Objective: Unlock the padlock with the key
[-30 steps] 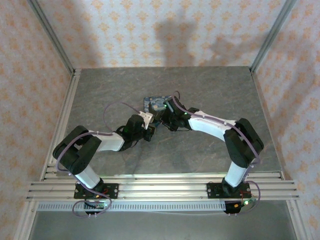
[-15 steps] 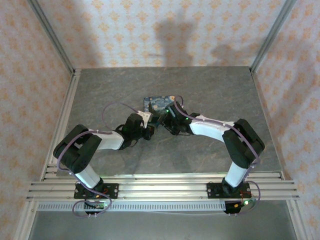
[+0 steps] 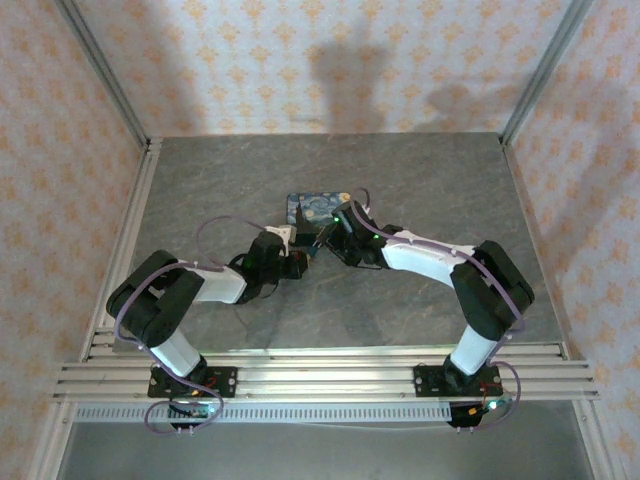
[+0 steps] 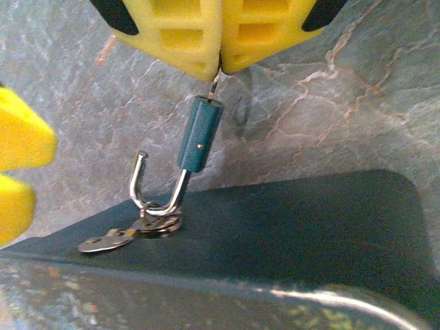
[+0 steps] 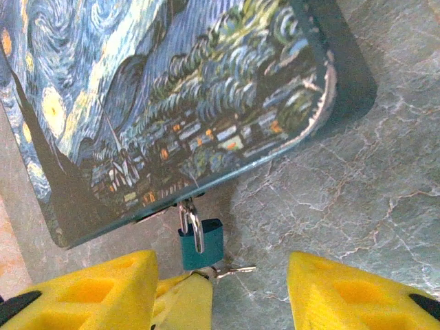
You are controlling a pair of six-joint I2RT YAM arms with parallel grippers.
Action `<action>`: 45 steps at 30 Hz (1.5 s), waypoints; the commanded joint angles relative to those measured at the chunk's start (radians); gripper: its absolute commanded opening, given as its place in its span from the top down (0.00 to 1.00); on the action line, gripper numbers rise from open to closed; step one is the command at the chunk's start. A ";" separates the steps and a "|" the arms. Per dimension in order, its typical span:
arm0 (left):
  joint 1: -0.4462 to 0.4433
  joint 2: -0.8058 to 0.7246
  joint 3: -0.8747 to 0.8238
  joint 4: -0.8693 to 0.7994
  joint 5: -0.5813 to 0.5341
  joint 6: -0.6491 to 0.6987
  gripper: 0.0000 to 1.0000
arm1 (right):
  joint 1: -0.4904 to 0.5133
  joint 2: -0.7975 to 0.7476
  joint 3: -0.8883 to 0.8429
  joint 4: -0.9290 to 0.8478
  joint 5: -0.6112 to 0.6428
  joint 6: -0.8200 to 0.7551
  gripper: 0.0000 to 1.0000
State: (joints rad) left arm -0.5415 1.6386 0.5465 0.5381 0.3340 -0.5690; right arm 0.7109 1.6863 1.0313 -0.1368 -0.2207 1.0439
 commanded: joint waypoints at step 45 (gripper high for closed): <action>-0.056 -0.058 0.157 -0.355 -0.078 -0.216 1.00 | 0.004 0.047 -0.133 0.320 -0.124 0.081 0.45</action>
State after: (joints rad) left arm -0.6125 1.5539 0.6823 0.1532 0.2024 -0.7616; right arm 0.7109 1.7218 0.9222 0.0875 -0.3271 1.0962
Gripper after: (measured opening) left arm 0.049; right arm 0.546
